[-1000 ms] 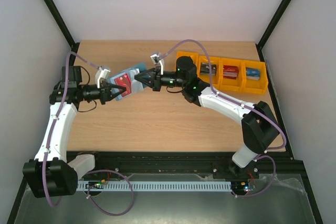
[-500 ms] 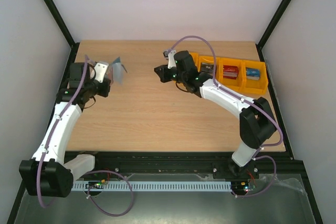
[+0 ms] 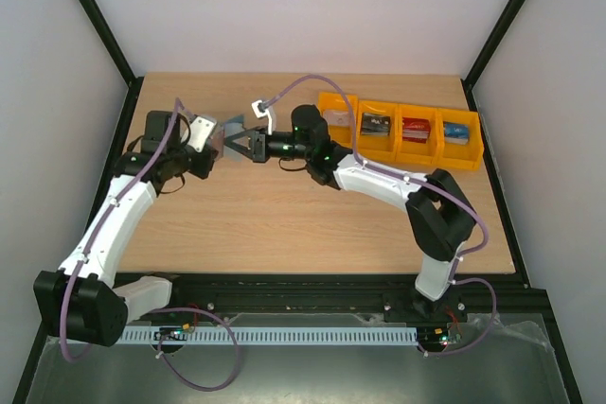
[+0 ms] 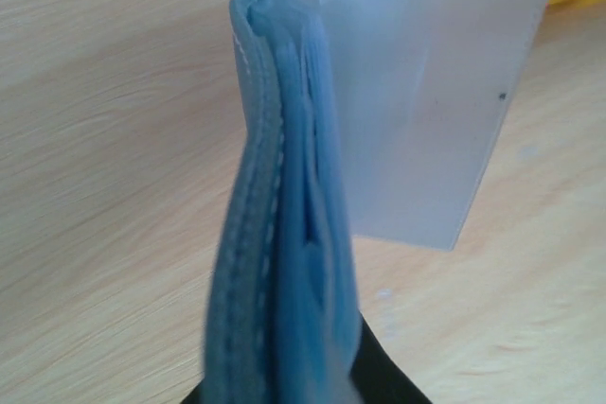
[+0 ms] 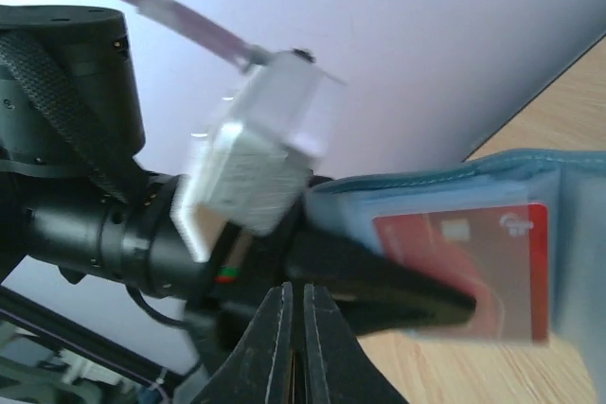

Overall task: Take the credit cards out of the card holder
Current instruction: Remove the credit card from the card holder.

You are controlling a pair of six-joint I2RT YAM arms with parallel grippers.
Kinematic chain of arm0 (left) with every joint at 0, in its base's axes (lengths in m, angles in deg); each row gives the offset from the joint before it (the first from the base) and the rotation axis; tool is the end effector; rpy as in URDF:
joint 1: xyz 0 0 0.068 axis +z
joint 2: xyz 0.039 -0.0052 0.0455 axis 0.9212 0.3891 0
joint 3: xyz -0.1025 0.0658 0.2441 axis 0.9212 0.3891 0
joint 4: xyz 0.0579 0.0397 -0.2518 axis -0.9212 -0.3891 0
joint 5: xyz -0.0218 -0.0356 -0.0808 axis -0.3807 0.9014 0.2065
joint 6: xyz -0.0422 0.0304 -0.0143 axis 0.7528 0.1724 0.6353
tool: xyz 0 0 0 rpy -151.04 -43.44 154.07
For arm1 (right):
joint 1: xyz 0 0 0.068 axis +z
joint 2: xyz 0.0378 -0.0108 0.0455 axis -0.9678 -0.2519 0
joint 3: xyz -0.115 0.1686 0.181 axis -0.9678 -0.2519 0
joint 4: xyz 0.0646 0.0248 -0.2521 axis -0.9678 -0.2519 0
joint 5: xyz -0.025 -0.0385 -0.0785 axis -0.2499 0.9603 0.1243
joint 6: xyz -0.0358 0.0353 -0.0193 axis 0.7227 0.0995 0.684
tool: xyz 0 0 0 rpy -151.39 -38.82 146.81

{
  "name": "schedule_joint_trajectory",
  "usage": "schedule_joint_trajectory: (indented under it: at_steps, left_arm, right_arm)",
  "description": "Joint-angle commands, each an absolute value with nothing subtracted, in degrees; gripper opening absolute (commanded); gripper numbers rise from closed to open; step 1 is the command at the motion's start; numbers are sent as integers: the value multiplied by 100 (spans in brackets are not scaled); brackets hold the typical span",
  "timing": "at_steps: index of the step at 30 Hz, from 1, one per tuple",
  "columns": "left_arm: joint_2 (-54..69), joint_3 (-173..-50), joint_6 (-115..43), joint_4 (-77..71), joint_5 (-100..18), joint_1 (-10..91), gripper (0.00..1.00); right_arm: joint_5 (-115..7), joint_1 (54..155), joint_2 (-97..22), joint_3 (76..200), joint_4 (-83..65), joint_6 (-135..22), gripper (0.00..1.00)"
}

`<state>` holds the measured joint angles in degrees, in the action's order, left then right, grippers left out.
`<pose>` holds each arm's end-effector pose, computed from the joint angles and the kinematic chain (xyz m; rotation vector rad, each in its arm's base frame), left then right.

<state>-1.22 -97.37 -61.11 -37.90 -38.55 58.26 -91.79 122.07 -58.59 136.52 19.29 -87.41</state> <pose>0.2433 -0.0447 0.3073 0.5425 2.2150 -0.1746 0.2687 0.3215 0.3117 -0.8535 1.6715 1.7023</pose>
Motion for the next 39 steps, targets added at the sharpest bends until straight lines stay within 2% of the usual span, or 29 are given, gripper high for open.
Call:
schedule_joint_trajectory:
  at_steps: [1, 6, 10, 16, 23, 28, 35, 39]
  left_arm:
    - [-250, -10101, -5908, -4128, -1174, 6077, 2]
    - [-341, -10209, -5983, -4277, 404, 6518, 2]
    - [-395, -10179, -6241, -4464, 1003, 6666, 2]
    - [-430, -10215, -6700, -4836, 1408, 6666, 2]
    - [-406, -10261, -6990, -5089, 1775, 6670, 2]
    - [-416, -10253, -7037, -5128, 1810, 6684, 2]
    - [-417, -10319, -7806, -5746, 2199, 6685, 2]
    - [-426, -10343, -8163, -6007, 2329, 6686, 2]
  right_arm:
    - [-9825, 12140, -6162, 13551, 3450, -9926, 5]
    - [-9731, 12028, -5923, 13246, 3191, -9586, 4]
    - [-9692, 11873, -5582, 12934, 2892, -9128, 5]
    - [-9453, 11831, -5265, 13032, 1548, -7960, 5]
    - [-9973, 11830, -5192, 13072, 1442, -7669, 10]
    - [-10561, 11830, -5142, 13088, 1350, -7411, 22]
    - [-11128, 11698, -4932, 13203, 578, -6492, 24]
    - [-11288, 11718, -4886, 13162, 663, -6492, 27]
